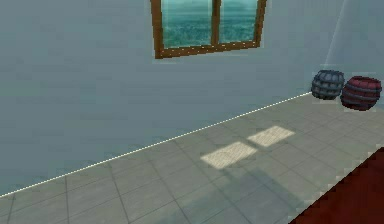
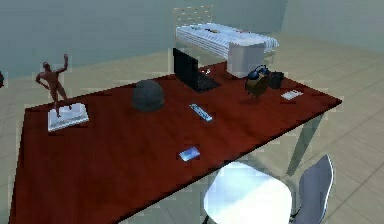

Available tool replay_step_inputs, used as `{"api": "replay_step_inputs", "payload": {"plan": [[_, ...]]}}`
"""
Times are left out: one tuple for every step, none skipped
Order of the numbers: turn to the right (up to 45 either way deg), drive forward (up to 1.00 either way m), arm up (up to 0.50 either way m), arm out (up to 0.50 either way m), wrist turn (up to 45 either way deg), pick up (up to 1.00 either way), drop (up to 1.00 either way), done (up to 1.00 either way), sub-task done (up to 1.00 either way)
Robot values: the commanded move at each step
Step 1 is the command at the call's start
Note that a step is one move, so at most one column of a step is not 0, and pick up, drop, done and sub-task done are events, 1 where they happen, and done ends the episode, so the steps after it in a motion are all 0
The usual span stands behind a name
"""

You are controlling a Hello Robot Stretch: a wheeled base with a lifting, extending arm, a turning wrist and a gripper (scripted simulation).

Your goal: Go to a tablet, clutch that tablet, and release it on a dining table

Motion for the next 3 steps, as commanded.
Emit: {"api": "replay_step_inputs", "payload": {"plan": [[0.0,0.0,0.5,0.0,0.0,0.0,0.0,0.0,0.0],[0.0,0.0,0.02,0.0,0.0,0.0,0.0,0.0,0.0],[0.0,0.0,0.0,0.34,0.0,0.0,0.0,0.0,0.0]]}}
